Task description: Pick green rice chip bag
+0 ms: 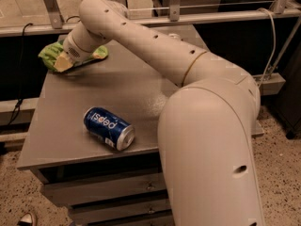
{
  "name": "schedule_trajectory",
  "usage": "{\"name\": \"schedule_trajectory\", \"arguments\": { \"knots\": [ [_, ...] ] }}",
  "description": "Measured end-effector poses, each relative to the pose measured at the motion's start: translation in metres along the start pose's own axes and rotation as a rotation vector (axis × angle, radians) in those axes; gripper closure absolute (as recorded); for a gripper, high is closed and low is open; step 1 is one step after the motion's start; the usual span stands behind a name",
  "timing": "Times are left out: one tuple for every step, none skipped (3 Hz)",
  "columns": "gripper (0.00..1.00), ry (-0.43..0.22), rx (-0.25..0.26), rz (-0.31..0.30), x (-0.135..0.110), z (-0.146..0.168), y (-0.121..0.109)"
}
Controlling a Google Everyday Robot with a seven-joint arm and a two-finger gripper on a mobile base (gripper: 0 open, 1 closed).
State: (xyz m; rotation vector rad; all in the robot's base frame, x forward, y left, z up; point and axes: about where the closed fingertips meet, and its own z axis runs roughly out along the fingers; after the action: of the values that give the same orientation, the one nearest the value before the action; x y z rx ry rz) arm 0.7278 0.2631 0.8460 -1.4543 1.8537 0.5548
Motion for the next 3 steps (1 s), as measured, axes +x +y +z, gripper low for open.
{"name": "schedule_trajectory", "arguments": {
  "knots": [
    [1.0,-0.046,0.102,-0.039,-0.013,-0.047,-0.017],
    [1.0,-0.103,0.218,-0.097,-0.029,-0.111,-0.041],
    [1.0,-0.174,0.253,-0.137,-0.03,-0.16,-0.066]
  ]
}}
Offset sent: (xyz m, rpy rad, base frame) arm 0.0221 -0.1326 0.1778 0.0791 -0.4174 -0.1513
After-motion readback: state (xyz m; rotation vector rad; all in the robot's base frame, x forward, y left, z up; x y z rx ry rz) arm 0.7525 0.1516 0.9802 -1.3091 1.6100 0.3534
